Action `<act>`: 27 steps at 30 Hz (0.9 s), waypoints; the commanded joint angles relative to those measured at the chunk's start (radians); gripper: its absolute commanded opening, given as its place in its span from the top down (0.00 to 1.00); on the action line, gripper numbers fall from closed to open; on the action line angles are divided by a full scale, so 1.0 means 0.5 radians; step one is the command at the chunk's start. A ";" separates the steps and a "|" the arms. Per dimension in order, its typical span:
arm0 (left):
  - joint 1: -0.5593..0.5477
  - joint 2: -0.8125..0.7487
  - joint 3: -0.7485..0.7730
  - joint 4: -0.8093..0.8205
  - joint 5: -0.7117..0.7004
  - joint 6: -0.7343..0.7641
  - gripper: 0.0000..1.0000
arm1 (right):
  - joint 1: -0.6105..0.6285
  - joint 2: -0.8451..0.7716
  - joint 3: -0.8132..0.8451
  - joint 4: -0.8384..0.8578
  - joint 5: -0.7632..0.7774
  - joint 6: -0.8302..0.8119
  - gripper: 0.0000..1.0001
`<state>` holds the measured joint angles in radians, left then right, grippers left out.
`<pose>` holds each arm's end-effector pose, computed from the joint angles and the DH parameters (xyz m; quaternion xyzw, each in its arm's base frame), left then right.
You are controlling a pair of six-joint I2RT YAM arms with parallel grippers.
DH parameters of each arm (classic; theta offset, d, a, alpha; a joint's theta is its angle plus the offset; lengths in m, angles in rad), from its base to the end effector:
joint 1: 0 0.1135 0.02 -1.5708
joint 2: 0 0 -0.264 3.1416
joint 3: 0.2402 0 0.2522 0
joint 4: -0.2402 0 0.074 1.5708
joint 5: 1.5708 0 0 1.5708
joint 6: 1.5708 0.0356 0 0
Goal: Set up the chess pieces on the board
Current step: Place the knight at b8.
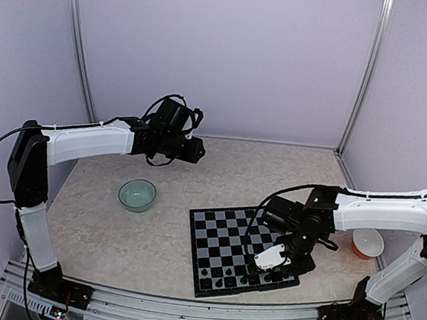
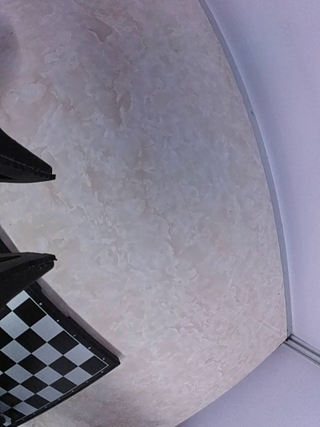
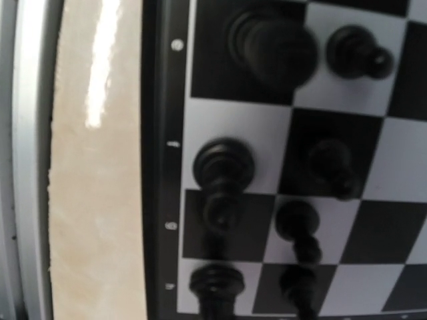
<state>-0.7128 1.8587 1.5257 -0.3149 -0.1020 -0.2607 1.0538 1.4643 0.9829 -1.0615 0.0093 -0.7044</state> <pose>0.3302 -0.2806 0.2772 0.1783 0.8766 -0.1677 0.4144 0.1189 0.2084 0.2062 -0.7700 0.6378 -0.0022 0.0145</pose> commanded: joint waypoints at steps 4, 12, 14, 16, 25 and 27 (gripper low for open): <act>0.008 -0.025 0.017 -0.005 0.048 0.024 0.63 | 0.049 0.051 -0.019 0.041 0.034 0.059 1.00; 0.006 -0.002 0.040 -0.034 0.069 0.027 0.63 | 0.064 0.097 -0.007 0.074 -0.012 0.077 1.00; 0.005 0.006 0.047 -0.042 0.069 0.030 0.63 | 0.067 0.105 -0.008 0.081 -0.014 0.077 1.00; 0.002 0.010 0.048 -0.045 0.071 0.033 0.63 | 0.068 0.111 -0.008 0.089 -0.004 0.081 1.00; -0.007 0.034 0.070 -0.076 0.075 0.043 0.63 | 0.070 0.138 -0.022 0.114 -0.009 0.078 0.98; -0.010 0.035 0.073 -0.080 0.073 0.045 0.63 | 0.071 0.142 -0.021 0.118 -0.011 0.076 0.96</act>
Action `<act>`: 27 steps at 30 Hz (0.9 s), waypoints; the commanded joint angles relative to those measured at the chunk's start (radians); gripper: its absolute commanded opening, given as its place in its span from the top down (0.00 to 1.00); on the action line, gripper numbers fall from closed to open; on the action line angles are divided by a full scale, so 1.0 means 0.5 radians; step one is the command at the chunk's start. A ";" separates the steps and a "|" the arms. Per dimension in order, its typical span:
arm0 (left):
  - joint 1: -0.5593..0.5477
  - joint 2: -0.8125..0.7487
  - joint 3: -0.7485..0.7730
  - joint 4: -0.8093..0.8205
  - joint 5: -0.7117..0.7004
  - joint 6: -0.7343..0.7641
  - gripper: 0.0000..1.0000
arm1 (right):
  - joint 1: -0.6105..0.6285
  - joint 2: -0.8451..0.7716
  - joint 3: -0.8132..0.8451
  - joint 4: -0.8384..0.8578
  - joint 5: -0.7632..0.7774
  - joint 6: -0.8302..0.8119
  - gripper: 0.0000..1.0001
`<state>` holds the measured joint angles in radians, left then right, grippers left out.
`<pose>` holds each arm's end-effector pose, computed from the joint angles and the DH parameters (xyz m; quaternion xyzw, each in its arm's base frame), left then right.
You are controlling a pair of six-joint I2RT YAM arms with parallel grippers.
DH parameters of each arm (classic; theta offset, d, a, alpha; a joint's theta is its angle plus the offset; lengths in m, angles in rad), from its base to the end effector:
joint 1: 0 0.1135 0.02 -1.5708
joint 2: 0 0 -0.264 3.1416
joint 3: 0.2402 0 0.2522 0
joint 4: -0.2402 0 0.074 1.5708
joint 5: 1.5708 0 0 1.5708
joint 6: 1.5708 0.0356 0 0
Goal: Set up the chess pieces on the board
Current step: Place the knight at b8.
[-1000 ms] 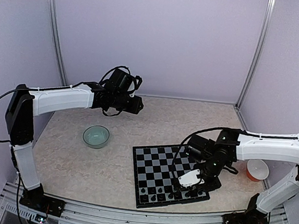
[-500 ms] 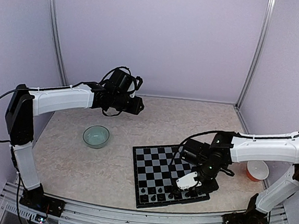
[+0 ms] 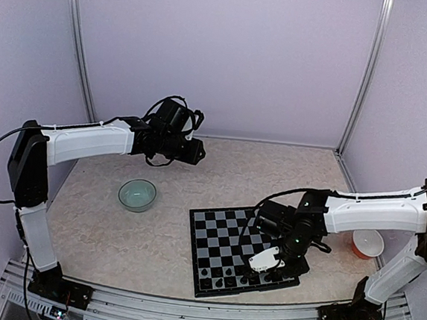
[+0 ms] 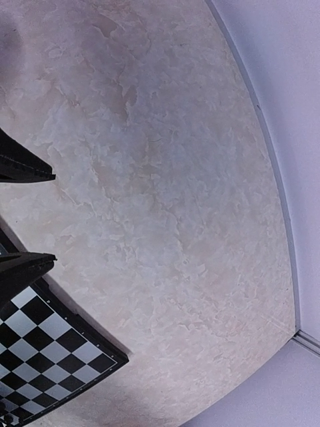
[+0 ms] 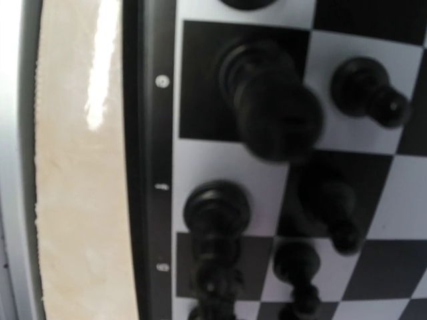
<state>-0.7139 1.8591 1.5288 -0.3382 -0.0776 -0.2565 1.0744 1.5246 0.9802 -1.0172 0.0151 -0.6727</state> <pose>0.3284 -0.2809 0.2760 0.1874 0.8797 -0.1723 0.4017 0.1193 0.2191 0.1921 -0.7666 0.6421 -0.0065 0.0060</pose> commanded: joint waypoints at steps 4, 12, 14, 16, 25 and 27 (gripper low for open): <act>-0.008 0.043 0.076 -0.043 0.026 0.038 0.63 | 0.030 0.019 -0.013 0.038 -0.027 0.015 0.91; -0.013 0.058 0.090 -0.061 0.025 0.044 0.63 | 0.033 0.035 -0.030 0.056 -0.027 0.017 0.88; -0.014 0.058 0.090 -0.060 0.026 0.044 0.63 | 0.032 0.040 -0.036 0.057 -0.027 0.019 0.88; -0.014 0.062 0.090 -0.064 0.026 0.045 0.63 | 0.032 0.040 -0.036 0.063 -0.027 0.015 0.87; -0.020 0.054 0.117 -0.094 0.005 0.071 0.63 | 0.015 -0.164 0.074 0.003 -0.027 -0.056 0.69; -0.033 0.021 0.113 -0.097 -0.041 0.105 0.63 | -0.042 -0.249 0.131 0.012 -0.103 -0.086 0.67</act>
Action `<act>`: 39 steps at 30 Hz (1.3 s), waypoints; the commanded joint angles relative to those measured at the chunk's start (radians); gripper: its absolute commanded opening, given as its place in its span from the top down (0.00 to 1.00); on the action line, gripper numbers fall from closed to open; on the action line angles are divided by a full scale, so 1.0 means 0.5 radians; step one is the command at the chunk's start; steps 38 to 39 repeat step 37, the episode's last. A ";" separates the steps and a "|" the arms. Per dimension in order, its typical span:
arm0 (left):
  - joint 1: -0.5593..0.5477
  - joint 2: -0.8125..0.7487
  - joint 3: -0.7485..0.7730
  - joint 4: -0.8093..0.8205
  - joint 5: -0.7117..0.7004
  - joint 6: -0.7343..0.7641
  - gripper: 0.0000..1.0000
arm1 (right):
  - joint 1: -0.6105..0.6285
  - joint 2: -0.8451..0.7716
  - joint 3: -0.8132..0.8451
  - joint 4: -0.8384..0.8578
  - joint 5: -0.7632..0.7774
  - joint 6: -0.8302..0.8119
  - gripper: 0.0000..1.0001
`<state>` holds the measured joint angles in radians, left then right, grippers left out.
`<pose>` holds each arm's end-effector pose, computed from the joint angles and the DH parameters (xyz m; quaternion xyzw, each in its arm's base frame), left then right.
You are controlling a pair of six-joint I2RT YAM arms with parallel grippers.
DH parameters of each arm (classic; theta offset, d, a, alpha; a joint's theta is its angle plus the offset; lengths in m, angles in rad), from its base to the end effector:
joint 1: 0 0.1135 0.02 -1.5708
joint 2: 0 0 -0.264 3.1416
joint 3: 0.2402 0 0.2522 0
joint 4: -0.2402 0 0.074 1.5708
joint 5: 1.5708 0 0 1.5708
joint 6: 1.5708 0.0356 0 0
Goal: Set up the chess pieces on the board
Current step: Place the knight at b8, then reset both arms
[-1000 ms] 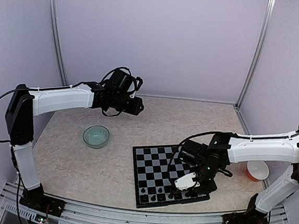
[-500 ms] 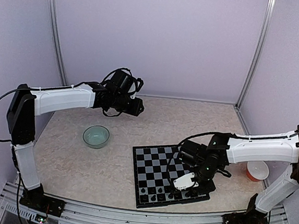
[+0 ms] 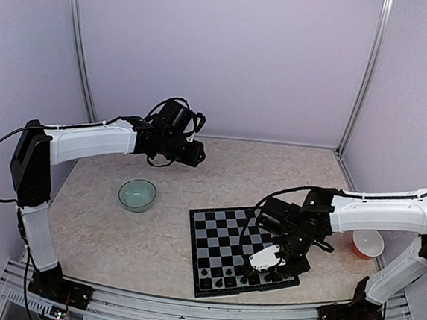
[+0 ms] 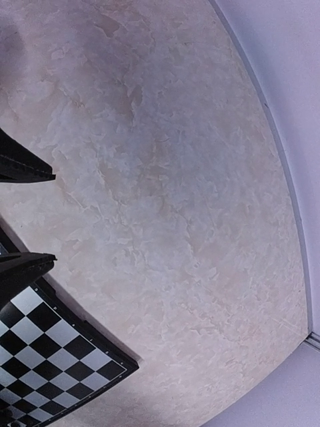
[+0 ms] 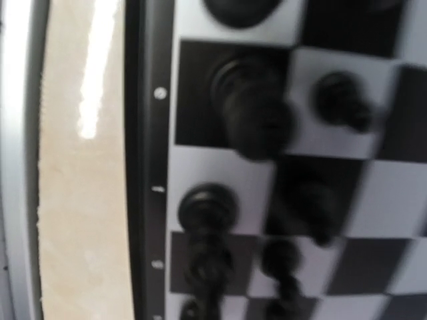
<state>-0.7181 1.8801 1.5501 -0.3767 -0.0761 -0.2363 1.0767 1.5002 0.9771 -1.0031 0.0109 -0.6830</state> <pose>0.3292 -0.2841 0.2713 0.2010 0.8850 -0.1615 0.3875 0.1182 0.2185 0.1970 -0.7704 0.6372 -0.0010 0.0229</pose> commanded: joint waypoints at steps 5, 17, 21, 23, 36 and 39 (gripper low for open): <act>-0.086 -0.125 0.027 -0.008 -0.262 0.144 0.61 | -0.467 -0.453 0.210 0.257 -0.370 -0.131 0.65; -0.121 -0.583 -0.292 0.109 -0.453 0.321 0.47 | -1.312 -0.917 -0.203 1.629 -0.422 0.556 0.01; -0.091 -0.851 -0.660 0.413 -0.480 0.308 0.30 | -1.530 -0.887 -0.295 1.864 -0.508 0.870 0.01; -0.076 -0.949 -0.803 0.534 -0.496 0.299 0.23 | -1.601 -0.848 -0.339 1.967 -0.494 1.015 0.01; -0.025 -0.968 -0.809 0.519 -0.368 0.224 0.01 | -1.651 -0.871 -0.441 2.030 -0.286 1.031 0.01; -0.012 -0.964 -0.804 0.519 -0.352 0.211 0.01 | -1.657 -0.900 -0.462 2.055 -0.286 1.029 0.01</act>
